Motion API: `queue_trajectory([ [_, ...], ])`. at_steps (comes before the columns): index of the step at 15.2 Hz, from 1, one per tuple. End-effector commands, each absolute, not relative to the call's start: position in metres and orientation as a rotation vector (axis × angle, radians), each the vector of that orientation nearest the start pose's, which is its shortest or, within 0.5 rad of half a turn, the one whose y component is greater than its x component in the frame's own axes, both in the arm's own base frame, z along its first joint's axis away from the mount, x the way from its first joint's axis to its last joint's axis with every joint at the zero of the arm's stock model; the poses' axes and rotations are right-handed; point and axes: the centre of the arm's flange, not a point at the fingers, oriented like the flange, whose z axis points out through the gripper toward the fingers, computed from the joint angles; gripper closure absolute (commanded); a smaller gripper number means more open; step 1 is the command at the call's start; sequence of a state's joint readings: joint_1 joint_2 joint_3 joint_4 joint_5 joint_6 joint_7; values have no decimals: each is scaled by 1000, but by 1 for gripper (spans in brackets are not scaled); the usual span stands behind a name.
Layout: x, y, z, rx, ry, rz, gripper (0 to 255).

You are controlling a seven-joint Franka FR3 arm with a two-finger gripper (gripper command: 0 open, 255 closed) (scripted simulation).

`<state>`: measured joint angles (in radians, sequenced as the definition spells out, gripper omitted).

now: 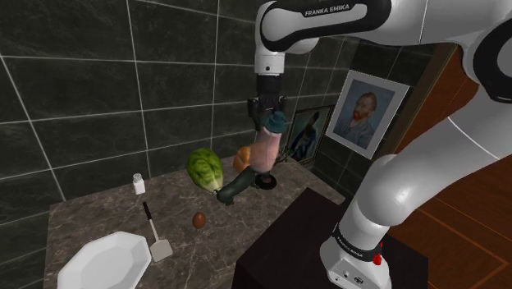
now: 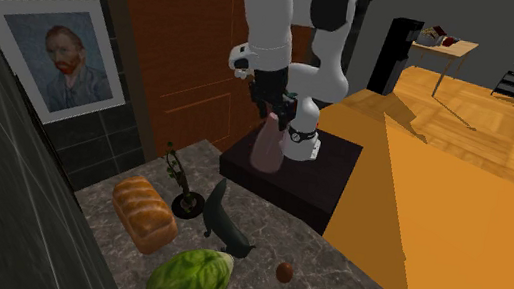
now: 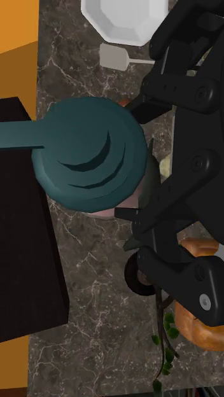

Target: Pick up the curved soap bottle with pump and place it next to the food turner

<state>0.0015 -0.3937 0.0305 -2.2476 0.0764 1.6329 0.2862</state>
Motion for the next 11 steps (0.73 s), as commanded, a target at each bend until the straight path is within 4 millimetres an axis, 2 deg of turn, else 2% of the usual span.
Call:
queue_trajectory([
  [1, 412, 49, 504, -3064, 420, 355, 255],
  [11, 433, 179, 504, -3064, 420, 355, 255],
])
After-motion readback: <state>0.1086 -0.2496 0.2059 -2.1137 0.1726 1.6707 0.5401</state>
